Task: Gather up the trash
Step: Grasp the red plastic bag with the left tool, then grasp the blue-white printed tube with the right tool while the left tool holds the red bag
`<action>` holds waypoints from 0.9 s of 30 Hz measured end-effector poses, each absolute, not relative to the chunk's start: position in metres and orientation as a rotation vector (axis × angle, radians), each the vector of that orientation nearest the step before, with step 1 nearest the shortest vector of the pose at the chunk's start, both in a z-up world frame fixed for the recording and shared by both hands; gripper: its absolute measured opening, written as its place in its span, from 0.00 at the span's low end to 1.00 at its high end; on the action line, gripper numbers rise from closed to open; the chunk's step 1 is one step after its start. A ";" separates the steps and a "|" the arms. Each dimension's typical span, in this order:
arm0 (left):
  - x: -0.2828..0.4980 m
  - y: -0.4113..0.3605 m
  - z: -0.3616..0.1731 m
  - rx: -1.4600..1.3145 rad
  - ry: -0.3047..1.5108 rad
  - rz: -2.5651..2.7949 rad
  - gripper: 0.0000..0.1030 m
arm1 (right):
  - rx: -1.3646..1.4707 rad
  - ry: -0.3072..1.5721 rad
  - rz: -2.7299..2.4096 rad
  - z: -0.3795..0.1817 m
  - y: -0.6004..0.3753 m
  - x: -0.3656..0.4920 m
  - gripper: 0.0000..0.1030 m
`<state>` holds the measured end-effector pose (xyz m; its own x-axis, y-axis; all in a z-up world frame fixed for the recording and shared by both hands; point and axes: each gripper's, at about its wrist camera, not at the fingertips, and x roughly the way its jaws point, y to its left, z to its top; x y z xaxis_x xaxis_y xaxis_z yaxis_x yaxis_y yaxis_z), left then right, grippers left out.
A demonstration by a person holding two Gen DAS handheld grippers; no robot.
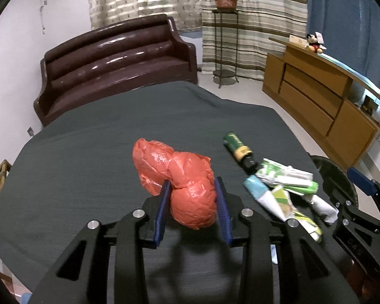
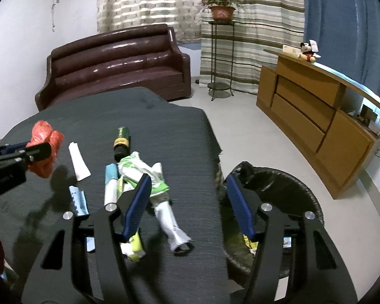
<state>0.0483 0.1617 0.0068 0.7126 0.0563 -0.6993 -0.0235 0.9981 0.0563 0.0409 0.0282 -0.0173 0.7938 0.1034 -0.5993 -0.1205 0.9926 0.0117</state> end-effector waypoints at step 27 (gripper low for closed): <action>0.014 0.259 -0.008 0.021 0.830 0.247 0.34 | -0.177 0.692 0.353 -0.030 0.128 0.003 0.37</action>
